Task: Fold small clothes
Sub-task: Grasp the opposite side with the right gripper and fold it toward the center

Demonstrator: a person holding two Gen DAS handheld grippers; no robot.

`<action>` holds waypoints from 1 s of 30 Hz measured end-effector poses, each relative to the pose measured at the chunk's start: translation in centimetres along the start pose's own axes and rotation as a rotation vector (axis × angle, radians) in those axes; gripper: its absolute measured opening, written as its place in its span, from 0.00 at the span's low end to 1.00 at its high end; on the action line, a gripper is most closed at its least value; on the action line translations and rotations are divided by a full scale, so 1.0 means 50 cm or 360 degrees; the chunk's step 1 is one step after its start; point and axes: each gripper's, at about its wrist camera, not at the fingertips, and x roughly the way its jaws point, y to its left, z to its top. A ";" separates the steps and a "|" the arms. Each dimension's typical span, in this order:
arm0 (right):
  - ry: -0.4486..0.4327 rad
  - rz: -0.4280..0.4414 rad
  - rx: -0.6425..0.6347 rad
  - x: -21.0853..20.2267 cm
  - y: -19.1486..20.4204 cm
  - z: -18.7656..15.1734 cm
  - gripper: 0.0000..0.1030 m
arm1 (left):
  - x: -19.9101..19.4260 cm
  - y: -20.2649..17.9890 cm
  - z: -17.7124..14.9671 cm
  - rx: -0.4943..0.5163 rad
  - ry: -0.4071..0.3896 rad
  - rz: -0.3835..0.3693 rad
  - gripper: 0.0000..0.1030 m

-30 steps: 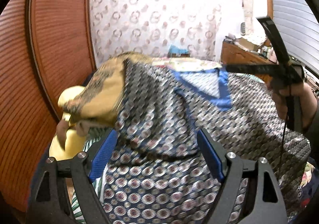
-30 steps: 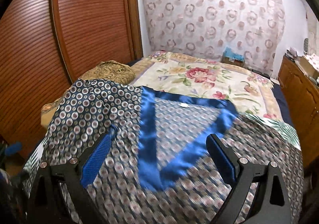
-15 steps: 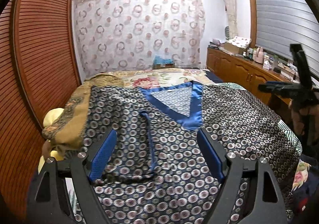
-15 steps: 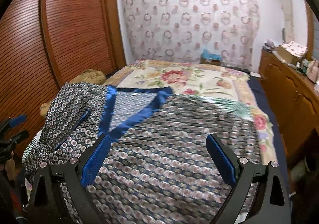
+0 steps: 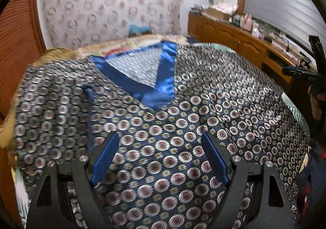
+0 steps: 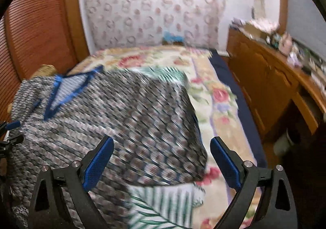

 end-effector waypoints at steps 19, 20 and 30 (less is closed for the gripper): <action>0.0293 0.0271 0.0425 0.114 -0.046 -0.064 0.51 | 0.084 -0.063 -0.008 0.0119 0.0202 -0.0065 0.97; 0.0293 0.0298 0.0443 0.109 -0.076 -0.064 0.49 | 0.090 -0.063 -0.006 0.0112 0.0207 -0.0061 0.99; 0.0249 0.0168 0.0290 0.067 -0.117 -0.041 0.08 | 0.099 -0.055 -0.002 0.0105 0.0214 -0.0047 1.00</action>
